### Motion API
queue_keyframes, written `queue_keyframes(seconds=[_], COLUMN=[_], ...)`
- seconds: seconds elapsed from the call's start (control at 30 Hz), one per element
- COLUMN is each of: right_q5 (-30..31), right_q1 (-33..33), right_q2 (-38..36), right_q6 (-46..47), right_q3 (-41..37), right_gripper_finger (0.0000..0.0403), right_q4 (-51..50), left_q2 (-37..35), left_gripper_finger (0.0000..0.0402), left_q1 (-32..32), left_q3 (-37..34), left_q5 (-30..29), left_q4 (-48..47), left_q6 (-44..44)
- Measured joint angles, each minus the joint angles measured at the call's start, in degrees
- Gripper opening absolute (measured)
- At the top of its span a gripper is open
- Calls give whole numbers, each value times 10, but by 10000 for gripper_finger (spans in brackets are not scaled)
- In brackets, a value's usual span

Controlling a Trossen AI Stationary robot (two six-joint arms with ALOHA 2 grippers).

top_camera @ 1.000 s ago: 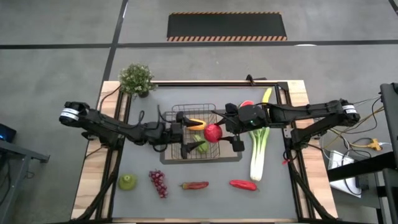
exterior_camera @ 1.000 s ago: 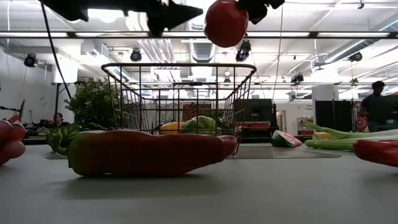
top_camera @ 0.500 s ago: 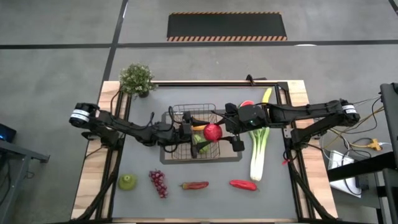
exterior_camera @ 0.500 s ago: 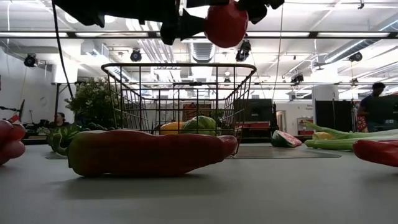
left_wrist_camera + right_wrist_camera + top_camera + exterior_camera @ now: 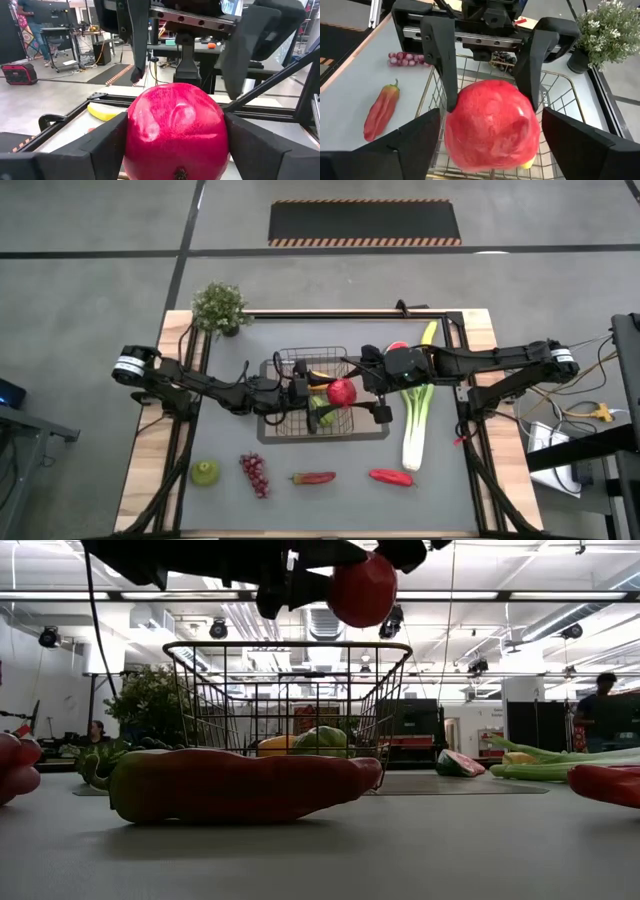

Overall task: Build produce basket
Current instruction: Put the red apple into the wire basket

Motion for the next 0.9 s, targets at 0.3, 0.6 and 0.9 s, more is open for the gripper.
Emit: queue_keyframes(seconds=[0.3, 0.6, 0.9], right_q5=[1, 0, -26], right_q1=[0, 0, 1], right_q2=[-53, -152, -132], right_q6=[-9, -26, -11], right_q3=[0, -73, -269], right_gripper_finger=[342, 331, 331], right_q4=[6, 129, 523], left_q2=[-2, -2, -3], left_gripper_finger=[276, 275, 274], left_q1=[-23, -34, -34], left_q3=[-50, -103, -110], left_q5=[22, 125, 202], left_q4=[160, 362, 431], left_q6=[60, 116, 141])
